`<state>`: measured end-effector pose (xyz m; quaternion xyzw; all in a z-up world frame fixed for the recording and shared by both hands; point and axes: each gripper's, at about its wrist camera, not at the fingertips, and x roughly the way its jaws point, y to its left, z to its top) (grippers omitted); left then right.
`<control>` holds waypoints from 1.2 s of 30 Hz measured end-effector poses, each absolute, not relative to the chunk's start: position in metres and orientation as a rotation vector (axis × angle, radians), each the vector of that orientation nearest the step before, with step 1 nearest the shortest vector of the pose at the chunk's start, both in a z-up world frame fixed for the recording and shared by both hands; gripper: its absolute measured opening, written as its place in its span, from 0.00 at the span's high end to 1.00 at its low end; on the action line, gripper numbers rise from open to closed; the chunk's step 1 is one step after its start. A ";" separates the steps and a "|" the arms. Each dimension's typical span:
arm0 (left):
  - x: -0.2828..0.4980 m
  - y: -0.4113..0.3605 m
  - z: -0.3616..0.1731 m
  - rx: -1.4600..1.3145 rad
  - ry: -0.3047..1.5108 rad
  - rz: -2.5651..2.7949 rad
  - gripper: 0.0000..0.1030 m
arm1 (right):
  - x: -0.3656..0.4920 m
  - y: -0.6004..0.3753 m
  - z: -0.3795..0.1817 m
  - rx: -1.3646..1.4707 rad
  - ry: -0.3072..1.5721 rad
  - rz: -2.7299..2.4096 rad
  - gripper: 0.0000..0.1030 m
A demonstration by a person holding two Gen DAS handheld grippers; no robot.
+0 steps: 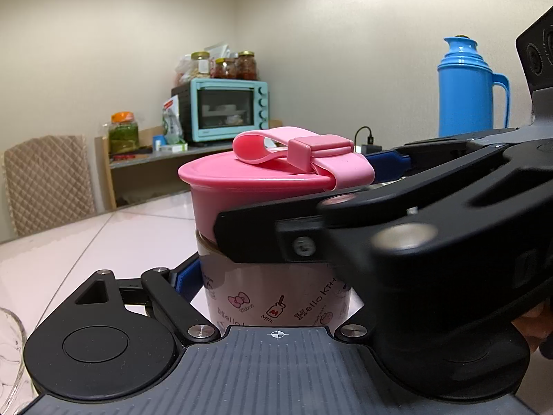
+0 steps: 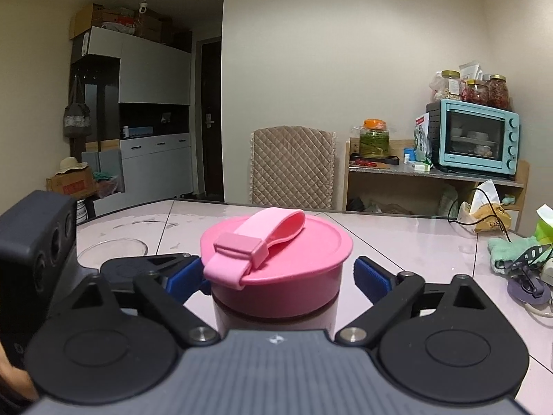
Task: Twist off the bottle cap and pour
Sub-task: 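Regrip the cap with the right gripper and twist it again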
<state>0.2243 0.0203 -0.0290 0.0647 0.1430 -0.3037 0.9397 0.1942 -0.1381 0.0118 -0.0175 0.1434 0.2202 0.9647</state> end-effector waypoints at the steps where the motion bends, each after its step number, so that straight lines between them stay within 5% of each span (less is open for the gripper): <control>1: 0.224 0.020 -0.029 0.132 0.292 -0.620 0.13 | 0.194 -0.137 0.011 -0.035 0.290 0.446 0.17; 24: 0.222 0.017 -0.031 0.131 0.292 -0.619 0.13 | 0.256 -0.206 0.019 -0.131 0.295 1.107 0.18; 36: 0.221 0.015 -0.031 0.131 0.292 -0.619 0.13 | 0.216 -0.191 0.036 -0.102 0.316 0.817 0.08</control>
